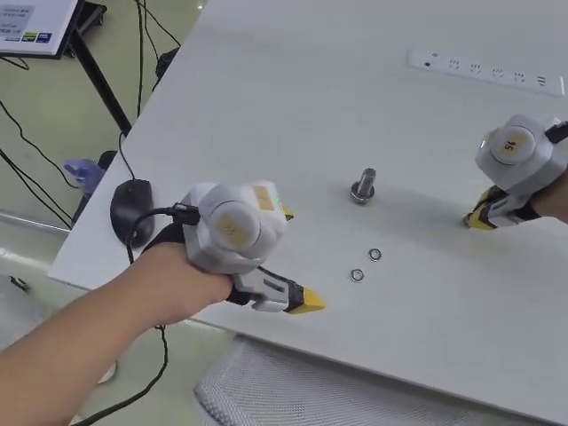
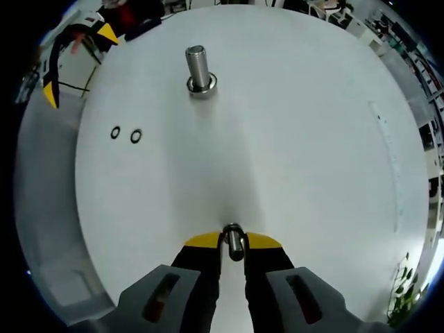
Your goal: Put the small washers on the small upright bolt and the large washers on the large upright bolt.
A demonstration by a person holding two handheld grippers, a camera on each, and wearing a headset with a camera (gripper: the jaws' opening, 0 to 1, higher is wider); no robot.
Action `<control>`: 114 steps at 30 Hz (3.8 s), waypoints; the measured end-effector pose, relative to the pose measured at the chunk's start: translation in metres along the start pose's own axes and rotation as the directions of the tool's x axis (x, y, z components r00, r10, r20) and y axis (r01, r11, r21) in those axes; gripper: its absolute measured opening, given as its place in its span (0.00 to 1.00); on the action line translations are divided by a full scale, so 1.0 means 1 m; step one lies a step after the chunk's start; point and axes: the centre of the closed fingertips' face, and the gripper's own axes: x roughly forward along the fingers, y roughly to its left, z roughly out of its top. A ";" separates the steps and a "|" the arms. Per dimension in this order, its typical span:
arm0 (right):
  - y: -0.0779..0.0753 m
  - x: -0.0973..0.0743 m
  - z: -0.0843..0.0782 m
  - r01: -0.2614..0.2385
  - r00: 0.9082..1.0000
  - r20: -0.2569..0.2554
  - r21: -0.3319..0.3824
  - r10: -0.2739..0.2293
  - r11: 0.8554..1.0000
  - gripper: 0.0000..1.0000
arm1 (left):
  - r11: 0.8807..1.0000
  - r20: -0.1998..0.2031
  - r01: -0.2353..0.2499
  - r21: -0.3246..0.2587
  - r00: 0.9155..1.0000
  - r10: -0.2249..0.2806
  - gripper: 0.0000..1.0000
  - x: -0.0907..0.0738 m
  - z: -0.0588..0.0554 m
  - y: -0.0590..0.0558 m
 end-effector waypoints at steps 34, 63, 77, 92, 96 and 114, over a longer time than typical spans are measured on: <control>0.000 0.003 -0.004 -0.008 1.000 -0.004 -0.010 0.008 1.000 0.20 | 1.000 -0.007 0.006 0.004 1.000 -0.006 0.73 -0.003 -0.002 0.000; 0.013 -0.040 0.040 0.021 0.994 0.104 -0.093 -0.011 0.995 0.34 | 1.000 0.014 0.003 0.010 1.000 -0.003 0.77 -0.012 0.007 -0.002; 0.051 -0.042 0.070 -0.022 0.988 0.143 -0.203 0.052 0.979 0.34 | 1.000 0.019 -0.007 0.002 1.000 0.007 0.80 -0.013 0.006 -0.003; 0.087 -0.037 0.084 -0.066 0.981 0.161 -0.260 0.110 0.963 0.34 | 1.000 0.036 -0.021 -0.015 0.999 0.021 0.81 -0.013 0.009 0.000; 0.093 -0.036 0.086 -0.065 0.979 0.166 -0.281 0.115 0.958 0.33 | 1.000 0.037 -0.020 -0.009 0.999 0.020 0.81 -0.013 0.012 -0.001; 0.110 0.003 0.093 -0.076 0.983 0.136 -0.307 0.123 0.949 0.32 | 1.000 0.036 -0.006 0.001 0.999 0.006 0.79 -0.012 0.010 -0.005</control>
